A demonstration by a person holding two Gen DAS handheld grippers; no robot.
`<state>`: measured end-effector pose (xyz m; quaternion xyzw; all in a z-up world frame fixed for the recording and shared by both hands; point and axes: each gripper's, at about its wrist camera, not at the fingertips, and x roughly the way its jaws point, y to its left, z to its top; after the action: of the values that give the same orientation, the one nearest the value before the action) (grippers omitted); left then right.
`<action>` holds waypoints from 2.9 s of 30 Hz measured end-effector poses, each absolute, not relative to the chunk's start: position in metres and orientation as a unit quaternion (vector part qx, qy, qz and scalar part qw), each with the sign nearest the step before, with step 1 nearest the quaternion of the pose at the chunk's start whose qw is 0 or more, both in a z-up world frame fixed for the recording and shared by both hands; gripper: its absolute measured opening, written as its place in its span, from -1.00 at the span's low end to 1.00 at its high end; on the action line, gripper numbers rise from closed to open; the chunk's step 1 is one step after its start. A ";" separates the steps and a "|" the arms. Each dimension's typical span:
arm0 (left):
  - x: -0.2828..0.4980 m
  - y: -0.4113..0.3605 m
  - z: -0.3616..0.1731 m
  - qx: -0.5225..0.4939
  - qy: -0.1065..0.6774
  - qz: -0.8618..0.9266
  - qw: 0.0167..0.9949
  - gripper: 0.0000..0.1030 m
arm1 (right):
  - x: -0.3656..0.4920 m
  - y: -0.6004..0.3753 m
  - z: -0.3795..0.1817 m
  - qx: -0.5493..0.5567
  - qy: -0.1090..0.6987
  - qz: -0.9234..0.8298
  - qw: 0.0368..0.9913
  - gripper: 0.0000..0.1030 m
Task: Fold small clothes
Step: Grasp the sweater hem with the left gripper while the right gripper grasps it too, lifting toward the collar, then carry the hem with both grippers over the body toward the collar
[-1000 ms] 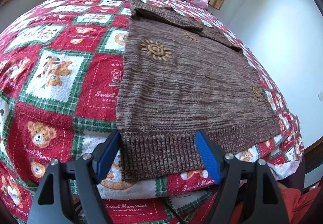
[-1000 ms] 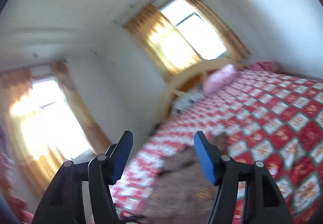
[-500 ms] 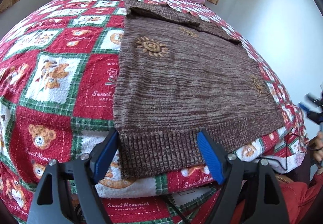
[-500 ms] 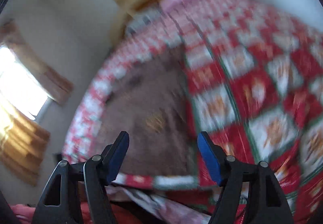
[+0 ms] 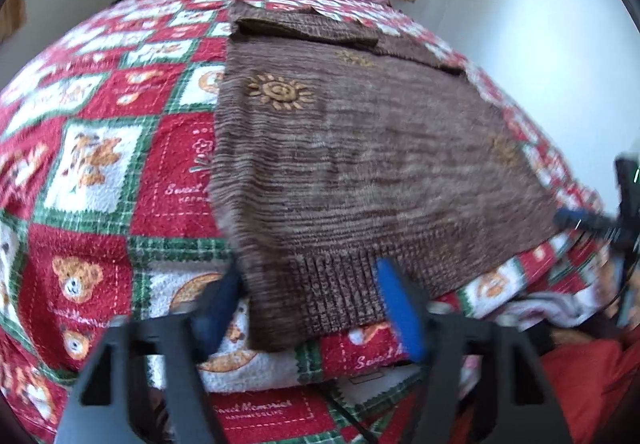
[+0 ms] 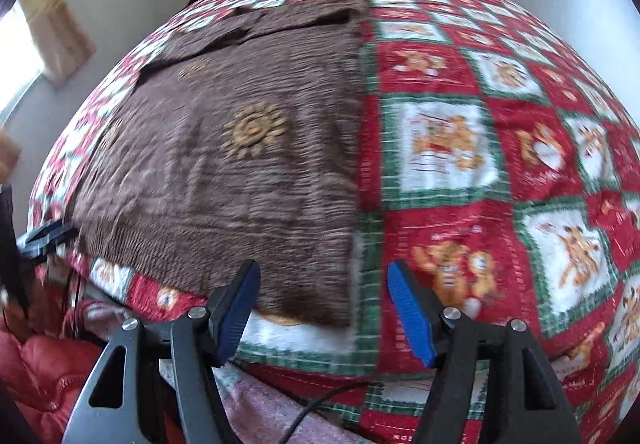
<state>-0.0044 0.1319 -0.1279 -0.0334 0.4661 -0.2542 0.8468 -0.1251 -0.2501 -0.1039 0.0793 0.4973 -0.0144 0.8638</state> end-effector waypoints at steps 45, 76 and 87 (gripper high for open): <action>0.188 0.078 -0.112 -0.085 0.526 -0.211 0.820 -0.78 | -0.051 -0.251 -0.069 -0.005 0.445 0.145 0.884 0.36; 0.232 0.105 -0.080 -0.053 0.495 -0.213 0.841 -0.24 | 0.089 -0.339 -0.120 0.331 0.395 0.090 0.852 -0.67; 0.202 0.095 -0.084 0.227 0.398 -0.245 0.854 0.35 | 0.091 -0.342 -0.127 0.333 0.374 0.097 0.860 -0.67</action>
<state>0.2022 0.0947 -0.0840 0.2270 0.3976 -0.2454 0.8545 0.0915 -0.3416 -0.1273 0.3331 0.3737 0.0971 0.8602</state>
